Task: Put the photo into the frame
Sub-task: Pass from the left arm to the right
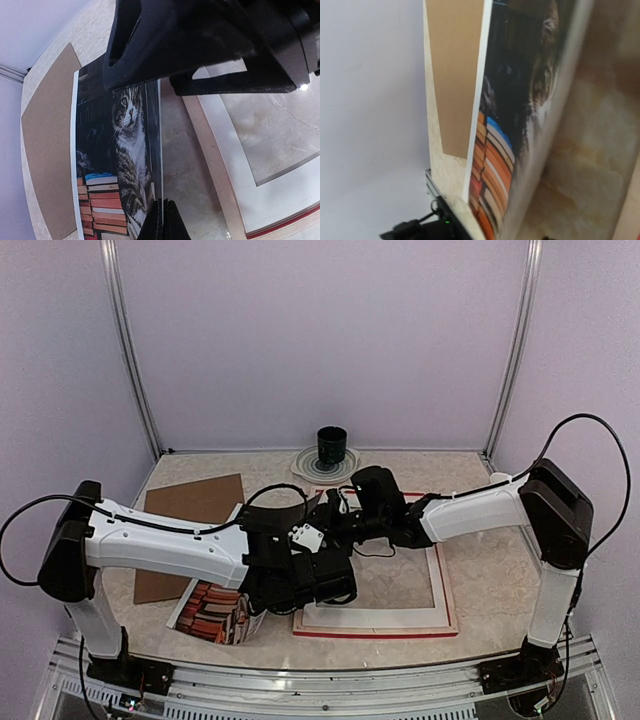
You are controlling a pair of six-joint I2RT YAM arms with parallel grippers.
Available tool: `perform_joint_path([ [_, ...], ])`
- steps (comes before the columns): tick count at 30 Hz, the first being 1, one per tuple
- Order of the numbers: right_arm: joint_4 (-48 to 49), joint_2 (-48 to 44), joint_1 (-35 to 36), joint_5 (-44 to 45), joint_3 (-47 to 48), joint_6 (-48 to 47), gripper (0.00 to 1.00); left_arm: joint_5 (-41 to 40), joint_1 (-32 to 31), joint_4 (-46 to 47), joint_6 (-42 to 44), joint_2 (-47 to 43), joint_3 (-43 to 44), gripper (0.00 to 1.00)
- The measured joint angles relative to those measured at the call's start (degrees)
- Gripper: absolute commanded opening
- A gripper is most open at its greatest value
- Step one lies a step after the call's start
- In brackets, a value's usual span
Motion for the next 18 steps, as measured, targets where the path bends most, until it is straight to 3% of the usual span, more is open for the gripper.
perform_joint_path([
  [3, -1.1, -1.0, -0.1, 0.0, 0.0, -0.7, 0.74, -0.7, 0.1, -0.6, -0.2, -0.9, 0.3, 0.00],
  [7, -3.3, -4.0, -0.7, 0.4, -0.2, -2.6, 0.82, -1.2, 0.3, -0.9, -0.2, -3.4, 1.0, 0.00],
  [12, -5.2, -11.9, -2.9, 2.2, -3.2, -6.1, 0.98, -1.2, 0.8, -0.8, 0.4, -8.2, 1.4, 0.00],
  [18, -10.1, -23.6, -6.5, 7.9, -6.0, -12.7, 0.99, -0.8, 1.3, 0.1, 2.2, -11.7, 4.5, 0.00],
])
